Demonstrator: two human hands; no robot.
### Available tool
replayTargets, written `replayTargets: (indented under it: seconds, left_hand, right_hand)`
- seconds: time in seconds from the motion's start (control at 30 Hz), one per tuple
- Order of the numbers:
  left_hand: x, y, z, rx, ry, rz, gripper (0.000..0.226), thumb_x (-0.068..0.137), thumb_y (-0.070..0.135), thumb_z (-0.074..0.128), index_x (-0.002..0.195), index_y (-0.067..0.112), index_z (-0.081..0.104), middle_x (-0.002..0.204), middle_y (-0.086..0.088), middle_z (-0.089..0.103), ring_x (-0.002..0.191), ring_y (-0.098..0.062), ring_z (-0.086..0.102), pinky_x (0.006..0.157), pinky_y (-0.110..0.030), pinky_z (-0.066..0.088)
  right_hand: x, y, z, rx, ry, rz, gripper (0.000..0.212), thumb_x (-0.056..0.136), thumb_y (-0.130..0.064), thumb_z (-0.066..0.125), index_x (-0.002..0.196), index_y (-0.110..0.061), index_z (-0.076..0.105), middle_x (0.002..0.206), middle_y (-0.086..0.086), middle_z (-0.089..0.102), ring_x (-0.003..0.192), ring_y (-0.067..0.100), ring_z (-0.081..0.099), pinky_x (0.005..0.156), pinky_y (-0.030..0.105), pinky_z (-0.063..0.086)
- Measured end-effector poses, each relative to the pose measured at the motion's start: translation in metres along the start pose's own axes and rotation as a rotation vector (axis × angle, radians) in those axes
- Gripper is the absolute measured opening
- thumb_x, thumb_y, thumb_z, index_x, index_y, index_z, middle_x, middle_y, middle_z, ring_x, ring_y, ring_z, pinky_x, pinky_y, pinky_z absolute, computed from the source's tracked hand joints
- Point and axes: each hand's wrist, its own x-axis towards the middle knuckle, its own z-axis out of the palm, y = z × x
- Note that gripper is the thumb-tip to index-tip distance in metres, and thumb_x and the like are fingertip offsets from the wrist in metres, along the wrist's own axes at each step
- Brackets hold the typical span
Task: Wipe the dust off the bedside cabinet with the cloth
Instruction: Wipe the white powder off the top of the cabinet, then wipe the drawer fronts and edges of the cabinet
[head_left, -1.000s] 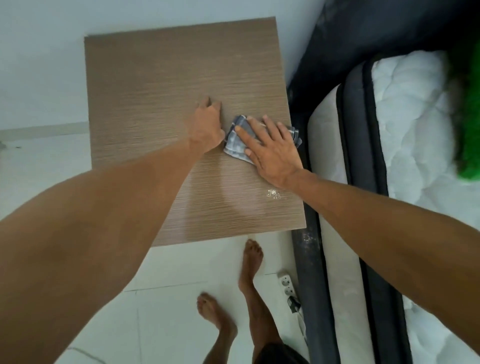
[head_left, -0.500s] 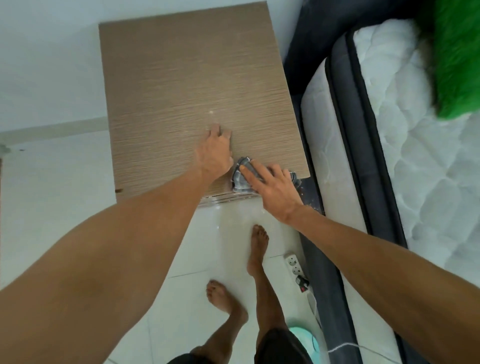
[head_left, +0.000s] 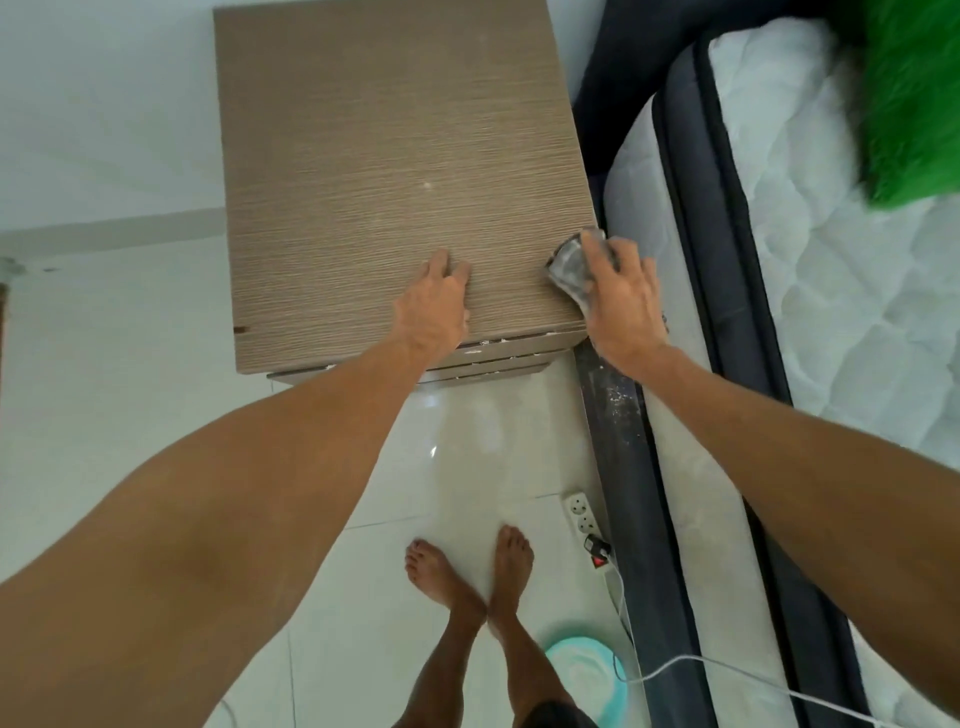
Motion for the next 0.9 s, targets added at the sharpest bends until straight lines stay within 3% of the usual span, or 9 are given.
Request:
replayTargets:
  seconds: [0.13,0.33,0.47,0.63,0.9]
  left_hand:
    - [0.002,0.002,-0.001,0.001,-0.033,-0.044,0.065,0.092,0.02,0.062,0.148,0.018,0.031,0.16,-0.009,0.018,0.145,-0.031,0.024,0.107,-0.049,0.039]
    - [-0.011,-0.001,-0.003,-0.019,0.029,0.011,0.059,0.09,0.016,0.062,0.144,0.014,0.04,0.152,-0.012,0.033,0.134,-0.033,0.039,0.107,-0.045,0.041]
    - [-0.052,-0.02,0.014,-0.135,0.204,0.113,0.035,0.086,0.003,0.057,0.121,0.003,0.061,0.124,-0.017,0.058,0.107,-0.034,0.059,0.09,-0.045,0.051]
    - [-0.123,-0.067,0.053,-0.085,0.328,-0.034,0.015,0.085,0.001,0.061,0.099,0.003,0.064,0.097,-0.014,0.06,0.084,-0.029,0.059,0.069,-0.04,0.054]
    - [-0.149,-0.16,0.066,-0.136,0.262,-0.282,0.035,0.091,0.009,0.057,0.125,0.002,0.052,0.128,-0.017,0.052,0.11,-0.033,0.054,0.082,-0.04,0.05]
  right_hand:
    - [0.0,-0.008,0.016,-0.039,-0.046,0.008,0.066,0.083,-0.007,0.071,0.142,-0.019,0.043,0.131,0.015,0.048,0.101,0.038,0.049,0.083,0.049,0.049]
    - [-0.066,-0.042,0.03,-0.079,-0.137,-0.333,0.08,0.066,0.014,0.067,0.138,-0.017,0.045,0.133,0.012,0.047,0.094,0.033,0.048,0.079,0.046,0.048]
    - [-0.109,-0.061,0.044,-0.108,-0.271,-0.439,0.084,0.069,0.009,0.067,0.143,-0.019,0.039,0.135,0.01,0.044,0.099,0.031,0.048,0.084,0.047,0.05]
    - [-0.129,-0.091,0.069,-0.034,-0.311,-0.398,0.082,0.071,0.008,0.067,0.142,-0.021,0.039,0.138,0.008,0.044,0.103,0.031,0.048,0.088,0.047,0.048]
    - [-0.14,-0.159,0.11,0.026,-0.239,-0.357,0.076,0.072,0.007,0.072,0.138,-0.019,0.045,0.131,0.008,0.049,0.099,0.031,0.051,0.085,0.048,0.049]
